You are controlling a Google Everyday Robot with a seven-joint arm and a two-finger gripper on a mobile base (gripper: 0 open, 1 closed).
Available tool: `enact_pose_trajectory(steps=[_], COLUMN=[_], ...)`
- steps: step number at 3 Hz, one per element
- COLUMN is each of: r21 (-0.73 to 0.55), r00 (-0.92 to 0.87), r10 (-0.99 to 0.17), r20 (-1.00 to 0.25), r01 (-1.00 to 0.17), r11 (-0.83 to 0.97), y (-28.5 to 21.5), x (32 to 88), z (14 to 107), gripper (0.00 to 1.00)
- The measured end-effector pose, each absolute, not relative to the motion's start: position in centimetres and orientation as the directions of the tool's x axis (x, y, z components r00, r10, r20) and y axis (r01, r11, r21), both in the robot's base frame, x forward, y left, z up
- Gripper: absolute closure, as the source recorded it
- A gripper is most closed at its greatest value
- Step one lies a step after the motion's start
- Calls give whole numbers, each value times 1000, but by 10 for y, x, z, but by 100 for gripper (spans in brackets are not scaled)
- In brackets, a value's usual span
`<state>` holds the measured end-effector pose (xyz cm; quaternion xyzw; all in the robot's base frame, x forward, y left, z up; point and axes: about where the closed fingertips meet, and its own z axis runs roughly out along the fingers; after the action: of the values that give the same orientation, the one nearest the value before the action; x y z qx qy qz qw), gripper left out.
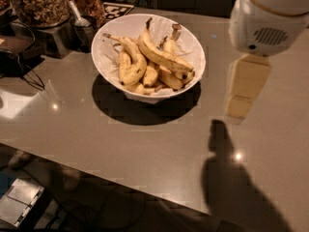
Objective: Pick banana from white bowl
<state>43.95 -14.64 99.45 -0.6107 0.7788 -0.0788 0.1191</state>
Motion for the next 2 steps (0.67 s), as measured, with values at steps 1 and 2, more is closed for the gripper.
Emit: enact_pose_trajectory(steps=[1,2], r21=[-291,-289], r00=[-221,-238], r10=[-970,-960], r20=[-104,-147], r01=[-926,-918], r11=[242,272], y=[-143,-134], x=[441,447], z=[1001,1004], gripper=[0,0])
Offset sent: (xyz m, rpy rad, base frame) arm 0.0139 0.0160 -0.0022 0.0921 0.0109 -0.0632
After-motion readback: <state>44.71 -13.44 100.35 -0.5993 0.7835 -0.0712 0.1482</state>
